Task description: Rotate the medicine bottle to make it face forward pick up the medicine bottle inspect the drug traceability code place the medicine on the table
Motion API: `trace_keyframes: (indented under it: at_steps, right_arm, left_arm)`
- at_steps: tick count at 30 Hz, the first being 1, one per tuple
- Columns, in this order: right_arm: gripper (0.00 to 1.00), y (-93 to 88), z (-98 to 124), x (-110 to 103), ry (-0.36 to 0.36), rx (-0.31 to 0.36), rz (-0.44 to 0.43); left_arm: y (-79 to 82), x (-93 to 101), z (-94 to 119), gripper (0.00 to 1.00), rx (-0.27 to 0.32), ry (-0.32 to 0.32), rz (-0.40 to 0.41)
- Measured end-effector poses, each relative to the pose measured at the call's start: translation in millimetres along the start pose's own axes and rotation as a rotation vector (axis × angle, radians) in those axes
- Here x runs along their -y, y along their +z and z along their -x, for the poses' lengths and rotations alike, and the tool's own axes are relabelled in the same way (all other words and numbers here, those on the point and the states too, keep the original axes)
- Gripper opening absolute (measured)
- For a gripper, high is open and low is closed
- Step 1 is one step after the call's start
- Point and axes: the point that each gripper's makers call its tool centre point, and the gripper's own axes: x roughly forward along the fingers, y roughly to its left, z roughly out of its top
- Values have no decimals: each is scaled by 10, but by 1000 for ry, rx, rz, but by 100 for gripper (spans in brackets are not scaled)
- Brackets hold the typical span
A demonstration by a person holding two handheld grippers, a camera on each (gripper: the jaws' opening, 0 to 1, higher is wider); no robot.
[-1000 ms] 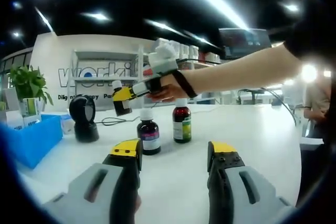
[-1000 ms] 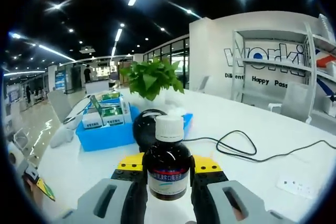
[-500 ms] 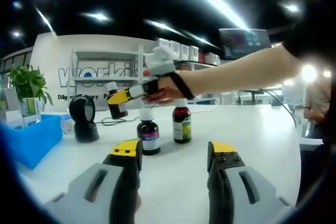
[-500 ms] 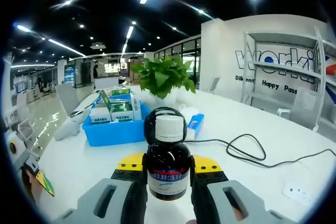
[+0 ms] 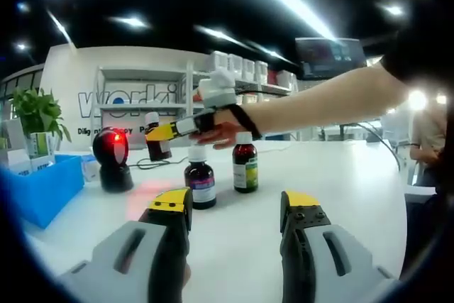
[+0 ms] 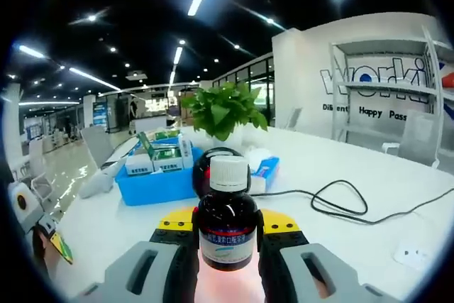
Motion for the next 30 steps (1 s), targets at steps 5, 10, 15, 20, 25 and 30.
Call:
trace_keyframes:
  at_steps: [5, 10, 15, 20, 25, 30]
  right_arm:
    - [27, 34, 35, 121, -35, 29, -46]
    - [27, 23, 51, 161, -45, 39, -67]
    - [27, 41, 77, 170, -42, 49, -68]
    - [27, 102, 175, 125, -45, 65, -53]
    - [27, 265, 333, 174, -67, 96, -67]
    - [27, 378, 516, 192, -96, 112, -43]
  left_arm:
    - [-10, 10, -1, 41, -6, -4, -2]
    - [-13, 20, 2, 41, -10, -4, -3]
    - [-17, 23, 6, 40, -14, -3, -4]
    - [-21, 25, 10, 40, -14, -1, -5]
    - [-20, 30, 10, 40, -14, -3, -6]
    - [-24, 40, 8, 40, -15, -8, -12]
